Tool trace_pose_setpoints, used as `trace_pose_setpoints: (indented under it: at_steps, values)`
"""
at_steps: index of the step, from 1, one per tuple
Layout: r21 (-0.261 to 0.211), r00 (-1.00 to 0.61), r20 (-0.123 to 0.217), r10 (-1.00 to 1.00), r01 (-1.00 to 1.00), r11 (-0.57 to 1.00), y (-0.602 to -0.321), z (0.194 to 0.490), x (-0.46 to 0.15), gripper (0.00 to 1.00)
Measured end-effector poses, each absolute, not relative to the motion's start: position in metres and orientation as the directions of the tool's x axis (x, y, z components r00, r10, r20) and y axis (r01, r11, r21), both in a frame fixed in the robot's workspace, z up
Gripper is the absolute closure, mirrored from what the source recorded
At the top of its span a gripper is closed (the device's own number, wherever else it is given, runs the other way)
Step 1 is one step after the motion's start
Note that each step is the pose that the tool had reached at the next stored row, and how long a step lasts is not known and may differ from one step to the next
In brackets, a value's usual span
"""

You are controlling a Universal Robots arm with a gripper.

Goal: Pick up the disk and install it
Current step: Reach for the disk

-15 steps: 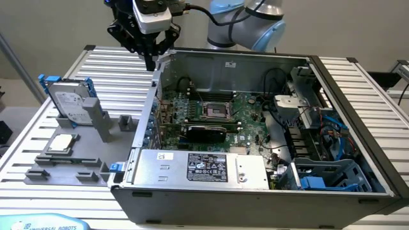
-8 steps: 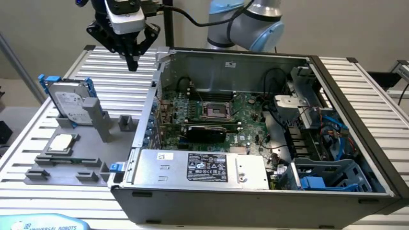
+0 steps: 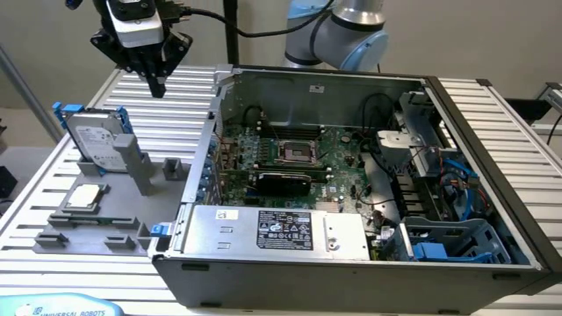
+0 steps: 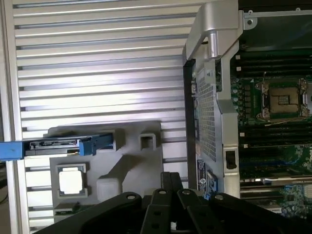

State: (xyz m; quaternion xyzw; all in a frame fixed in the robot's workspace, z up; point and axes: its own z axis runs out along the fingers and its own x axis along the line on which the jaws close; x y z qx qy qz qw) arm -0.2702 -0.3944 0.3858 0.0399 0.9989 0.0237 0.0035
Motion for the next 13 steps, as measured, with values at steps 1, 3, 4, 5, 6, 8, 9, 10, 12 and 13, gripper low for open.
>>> trace_pose_setpoints:
  at_steps: [1, 3, 4, 5, 6, 8, 9, 10, 12, 13]
  values:
    - [0.048, -0.997, -0.004, 0.080, 0.080, 0.996, -0.394, 0.385, -0.275, 0.89]
    - [0.047, -0.997, -0.003, 0.080, 0.080, 0.996, -0.393, 0.385, -0.284, 0.89]
    - [0.047, -0.997, -0.002, 0.080, 0.080, 0.996, -0.393, 0.384, -0.288, 0.89]
    - [0.047, -0.997, -0.001, 0.080, 0.080, 0.996, -0.393, 0.384, -0.293, 0.89]
    - [0.047, -0.997, 0.000, 0.080, 0.080, 0.996, -0.392, 0.384, -0.297, 0.89]
    - [0.047, -0.997, 0.002, 0.080, 0.080, 0.996, -0.391, 0.383, -0.306, 0.89]
    - [0.047, -0.997, 0.003, 0.080, 0.080, 0.996, -0.391, 0.383, -0.311, 0.89]
    - [0.047, -0.997, 0.004, 0.080, 0.080, 0.996, -0.390, 0.382, -0.316, 0.89]
    - [0.047, -0.997, 0.005, 0.080, 0.080, 0.996, -0.389, 0.382, -0.325, 0.89]
    - [0.047, -0.997, 0.006, 0.080, 0.080, 0.996, -0.389, 0.381, -0.329, 0.89]
